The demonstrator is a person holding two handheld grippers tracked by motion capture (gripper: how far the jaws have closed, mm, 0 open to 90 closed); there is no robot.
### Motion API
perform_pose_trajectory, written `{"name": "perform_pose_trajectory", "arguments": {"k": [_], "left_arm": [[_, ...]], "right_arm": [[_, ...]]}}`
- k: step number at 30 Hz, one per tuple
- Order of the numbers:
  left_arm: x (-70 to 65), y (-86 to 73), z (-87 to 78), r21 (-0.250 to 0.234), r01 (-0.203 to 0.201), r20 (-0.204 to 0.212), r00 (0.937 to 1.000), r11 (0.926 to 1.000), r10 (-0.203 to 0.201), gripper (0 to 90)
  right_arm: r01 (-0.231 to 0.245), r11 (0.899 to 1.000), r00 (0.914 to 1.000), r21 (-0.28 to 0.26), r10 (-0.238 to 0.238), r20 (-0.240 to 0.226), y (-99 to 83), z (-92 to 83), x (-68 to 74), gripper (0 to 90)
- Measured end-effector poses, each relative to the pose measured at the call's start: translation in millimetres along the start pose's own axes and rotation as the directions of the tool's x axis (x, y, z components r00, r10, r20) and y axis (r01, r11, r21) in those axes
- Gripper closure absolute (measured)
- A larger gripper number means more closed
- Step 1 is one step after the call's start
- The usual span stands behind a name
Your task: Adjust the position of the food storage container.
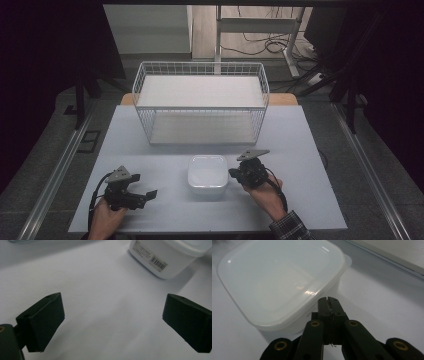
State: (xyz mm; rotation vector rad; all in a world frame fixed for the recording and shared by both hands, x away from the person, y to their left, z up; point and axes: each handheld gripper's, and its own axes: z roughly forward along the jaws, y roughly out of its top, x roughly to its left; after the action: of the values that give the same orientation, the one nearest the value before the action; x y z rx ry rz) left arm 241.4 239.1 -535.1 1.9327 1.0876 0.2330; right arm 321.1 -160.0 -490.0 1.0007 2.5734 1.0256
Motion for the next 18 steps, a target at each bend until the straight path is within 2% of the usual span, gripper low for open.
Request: {"name": "perform_pose_trajectory", "arguments": {"k": [1,4,8,9,10,11,12,13,18], "left_arm": [[0.0,-0.2,-0.4,-0.003,-0.001,0.006,1.0,1.0,0.001,3.6],[0.4,-0.3,-1.2,-0.006,-0.002,0.009,1.0,1.0,0.002,3.6],[-0.1,-0.2,-0.7,0.0,-0.012,0.009,0.9999,0.9999,0.012,3.7],[-0.1,-0.2,-0.7,0.0,-0.012,0.009,0.9999,0.9999,0.012,3.7],[-1.2,0.3,-0.7,0.001,-0.018,0.006,0.9998,0.9998,0.018,3.7],[-1.8,0.6,-0.7,0.0,-0.02,0.005,0.9998,0.9998,0.02,3.7],[-3.0,1.4,-1.2,0.001,-0.028,0.003,0.9996,0.9996,0.028,4.0],[-3.0,1.4,-1.2,0.001,-0.028,0.003,0.9996,0.9996,0.028,4.1],[-4.3,1.8,-2.2,0.005,-0.026,-0.003,0.9997,0.9997,0.026,4.6]], "right_arm": [[0.011,1.0,0.9998,0.006,-0.011,0.014,-0.2,1.6,1.9,87.5],[0.006,1.0,0.9998,-0.006,-0.006,0.021,-0.8,-1.9,0.9,86.0],[0.007,0.998,0.999,-0.064,-0.005,0.045,-9.0,-18.3,-7.5,73.7],[0.007,0.998,0.999,-0.064,-0.005,0.045,-9.0,-18.3,-7.5,73.7],[0.005,0.996,0.9992,-0.089,-0.001,0.04,-14.2,-24.5,-10.0,66.2],[0.005,0.996,0.9992,-0.089,-0.001,0.04,-14.2,-24.5,-10.0,66.2],[0.001,0.994,0.9992,-0.108,0.003,0.039,-19.6,-30.1,-11.4,57.4],[0.002,0.993,0.9992,-0.116,0.002,0.04,-21.7,-31.8,-11.6,54.0],[0.022,0.988,0.9982,-0.15,-0.013,0.058,-33.9,-38.2,-10.5,24.9]]}}
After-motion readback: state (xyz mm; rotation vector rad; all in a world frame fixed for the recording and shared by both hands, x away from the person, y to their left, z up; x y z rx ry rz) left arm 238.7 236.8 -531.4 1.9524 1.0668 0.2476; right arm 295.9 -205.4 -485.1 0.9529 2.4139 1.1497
